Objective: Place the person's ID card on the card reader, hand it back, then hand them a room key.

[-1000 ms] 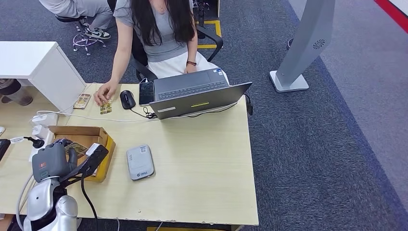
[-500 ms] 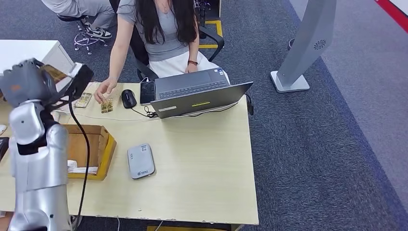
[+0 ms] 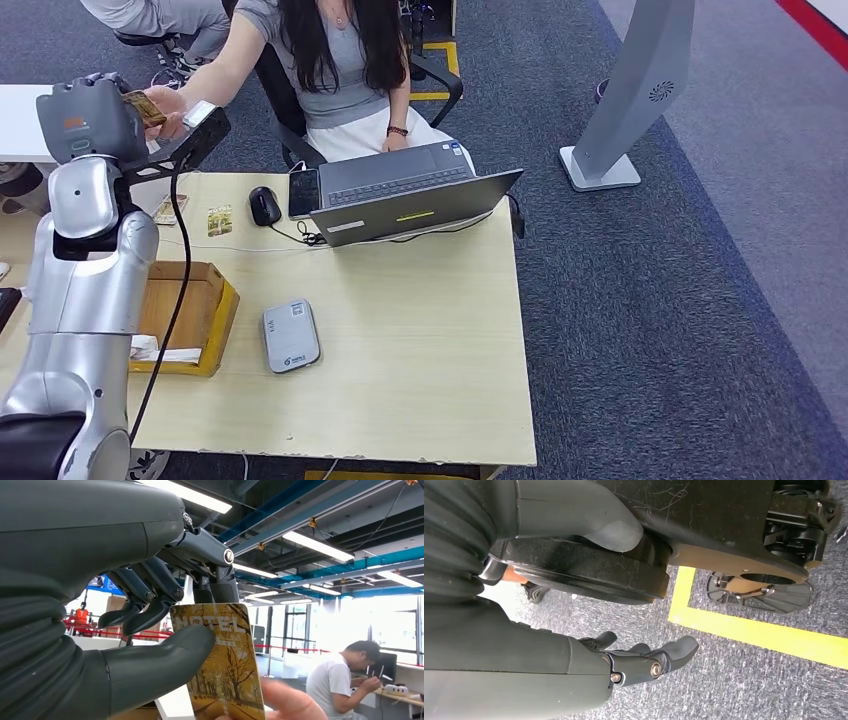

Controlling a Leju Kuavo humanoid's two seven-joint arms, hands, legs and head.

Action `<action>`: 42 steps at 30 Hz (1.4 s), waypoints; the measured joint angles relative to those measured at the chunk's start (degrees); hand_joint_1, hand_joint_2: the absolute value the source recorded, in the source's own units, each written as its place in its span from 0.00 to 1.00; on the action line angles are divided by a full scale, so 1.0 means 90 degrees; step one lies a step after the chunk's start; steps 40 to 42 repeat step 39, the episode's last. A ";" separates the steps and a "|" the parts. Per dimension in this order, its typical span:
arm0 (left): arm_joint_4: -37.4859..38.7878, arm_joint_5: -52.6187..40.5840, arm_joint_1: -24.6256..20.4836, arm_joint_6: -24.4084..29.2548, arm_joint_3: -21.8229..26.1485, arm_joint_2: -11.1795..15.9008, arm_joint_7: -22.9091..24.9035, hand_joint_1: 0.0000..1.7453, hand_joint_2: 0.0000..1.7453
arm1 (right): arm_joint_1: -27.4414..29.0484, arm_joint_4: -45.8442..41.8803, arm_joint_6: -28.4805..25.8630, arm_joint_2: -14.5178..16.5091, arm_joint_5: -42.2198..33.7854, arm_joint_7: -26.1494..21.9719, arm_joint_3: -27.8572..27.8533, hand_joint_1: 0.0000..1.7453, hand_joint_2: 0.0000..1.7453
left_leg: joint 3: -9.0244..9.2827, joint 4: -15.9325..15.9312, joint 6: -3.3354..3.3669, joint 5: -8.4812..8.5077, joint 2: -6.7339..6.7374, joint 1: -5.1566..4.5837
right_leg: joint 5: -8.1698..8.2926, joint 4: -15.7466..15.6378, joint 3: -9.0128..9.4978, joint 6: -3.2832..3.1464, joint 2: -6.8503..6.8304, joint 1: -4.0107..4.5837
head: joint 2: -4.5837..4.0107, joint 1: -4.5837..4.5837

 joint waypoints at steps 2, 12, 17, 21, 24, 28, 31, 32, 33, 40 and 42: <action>0.0053 0.0000 -0.0003 0.0008 -0.0002 0.0021 0.0000 1.00 1.00 | -0.0003 -0.0001 0.0001 0.0000 0.0003 0.0012 0.0000 0.00 1.00 | 0.0000 0.0000 0.0000 0.0000 0.0000 0.0000 | 0.0000 0.0000 0.0000 0.0000 0.0000 0.0000 | 0.0000 0.0000; 0.0178 0.0001 0.0045 -0.0160 -0.0002 0.0148 0.0123 0.00 0.00 | -0.0008 -0.0002 -0.0019 0.0000 0.0010 0.0029 0.0001 0.00 1.00 | -0.0003 0.0000 0.0000 0.0000 -0.0004 0.0000 | 0.0000 0.0000 0.0001 0.0000 -0.0002 0.0000 | 0.0000 0.0000; 0.0245 0.0000 0.0081 -0.0089 0.0003 0.0163 0.0170 0.00 0.00 | -0.0009 -0.0002 -0.0031 0.0000 -0.0027 0.0027 0.0001 0.00 1.00 | -0.0005 0.0000 0.0000 0.0000 -0.0004 0.0000 | 0.0000 0.0000 0.0001 0.0000 -0.0002 0.0000 | 0.0000 0.0000; 0.0245 0.0001 0.0202 -0.0008 0.0015 0.0181 0.0083 0.00 0.00 | -0.0008 -0.0002 -0.0033 0.0000 -0.0053 0.0019 0.0001 0.00 1.00 | -0.0005 0.0000 0.0000 0.0000 -0.0004 0.0000 | 0.0000 0.0000 0.0001 0.0000 -0.0002 0.0000 | 0.0000 0.0000; 0.0245 0.0001 0.0277 0.0010 0.0018 0.0198 0.0083 0.00 0.00 | -0.0008 -0.0002 -0.0033 0.0000 -0.0058 0.0019 0.0001 0.00 1.00 | -0.0004 -0.0001 0.0000 0.0000 -0.0004 0.0000 | 0.0000 0.0000 0.0001 0.0000 -0.0003 0.0000 | 0.0000 0.0000; 0.0245 0.0000 0.0314 0.0020 0.0019 0.0212 0.0083 0.00 0.00 | -0.0008 -0.0004 -0.0033 0.0000 -0.0059 0.0019 0.0000 0.00 1.00 | -0.0005 -0.0001 0.0000 0.0000 -0.0005 0.0000 | 0.0000 0.0000 0.0001 0.0000 -0.0003 0.0000 | 0.0000 0.0000; 0.0245 0.0000 0.0328 0.0021 0.0020 0.0215 0.0083 0.00 0.00 | -0.0008 -0.0004 -0.0033 0.0000 -0.0060 0.0019 0.0000 0.00 1.00 | -0.0005 -0.0001 0.0000 0.0000 -0.0005 0.0000 | 0.0000 0.0000 0.0002 0.0000 -0.0003 0.0000 | 0.0000 0.0000; 0.0245 0.0000 0.0332 0.0021 0.0021 0.0215 0.0083 0.00 0.00 | -0.0008 -0.0004 -0.0033 0.0000 -0.0060 0.0019 -0.0001 0.00 1.00 | -0.0005 0.0000 0.0000 0.0000 -0.0005 0.0000 | 0.0000 0.0000 0.0002 0.0000 -0.0003 0.0000 | 0.0000 0.0000; 0.0245 0.0000 0.0336 0.0021 0.0021 0.0215 0.0075 0.00 0.00 | -0.0008 -0.0004 -0.0033 0.0000 -0.0061 0.0019 -0.0001 0.00 1.00 | -0.0005 0.0000 0.0000 0.0000 -0.0005 0.0000 | 0.0000 0.0000 0.0002 0.0000 -0.0003 0.0000 | 0.0000 0.0000; -0.0163 0.0000 0.0677 0.0036 0.0112 0.0165 -0.0422 0.00 1.00 | 0.0008 -0.0004 -0.0070 0.0000 -0.0244 -0.0052 -0.0005 0.00 1.00 | -0.0004 -0.0001 0.0000 -0.0001 -0.0001 0.0000 | 0.0000 0.0000 0.0002 0.0000 -0.0001 0.0000 | 0.0000 0.0000; -0.0163 0.0000 0.0677 0.0036 0.0112 0.0165 -0.0422 0.00 1.00 | 0.0008 -0.0004 -0.0070 0.0000 -0.0244 -0.0052 -0.0005 0.00 1.00 | -0.0004 -0.0001 0.0000 -0.0001 -0.0001 0.0000 | 0.0000 0.0000 0.0002 0.0000 -0.0001 0.0000 | 0.0000 0.0000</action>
